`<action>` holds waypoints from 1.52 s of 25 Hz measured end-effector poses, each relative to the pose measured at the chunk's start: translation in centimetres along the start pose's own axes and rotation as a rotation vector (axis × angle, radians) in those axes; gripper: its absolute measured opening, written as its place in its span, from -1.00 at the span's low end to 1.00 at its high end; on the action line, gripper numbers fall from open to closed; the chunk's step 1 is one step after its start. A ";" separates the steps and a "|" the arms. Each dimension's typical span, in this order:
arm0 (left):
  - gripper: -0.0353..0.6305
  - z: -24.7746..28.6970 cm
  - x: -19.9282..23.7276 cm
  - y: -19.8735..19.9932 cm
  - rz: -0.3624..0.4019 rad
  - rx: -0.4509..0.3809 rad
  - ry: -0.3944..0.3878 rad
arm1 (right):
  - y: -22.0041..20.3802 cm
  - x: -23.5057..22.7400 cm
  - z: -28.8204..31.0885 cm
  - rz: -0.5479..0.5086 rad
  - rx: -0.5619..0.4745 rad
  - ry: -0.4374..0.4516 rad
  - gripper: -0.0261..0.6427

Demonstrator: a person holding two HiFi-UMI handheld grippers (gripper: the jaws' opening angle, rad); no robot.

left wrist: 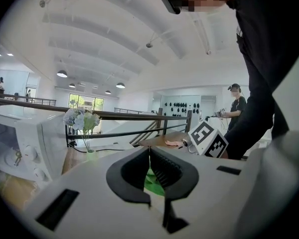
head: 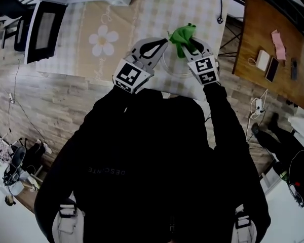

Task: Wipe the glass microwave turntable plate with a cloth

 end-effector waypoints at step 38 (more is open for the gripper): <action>-0.83 2.3 3.5 -4.2 -0.063 0.042 0.044 | -7.2 -0.6 12.4 -0.694 0.474 0.323 -0.55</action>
Point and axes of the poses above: the fingertips, and each gripper's own axes: z forward along the fingers, x to its left, y out of its top, the point moved 1 cm from there along -z, backward along the fingers, and after that the axes turned 5 degrees about z, right-handed, at the moved point
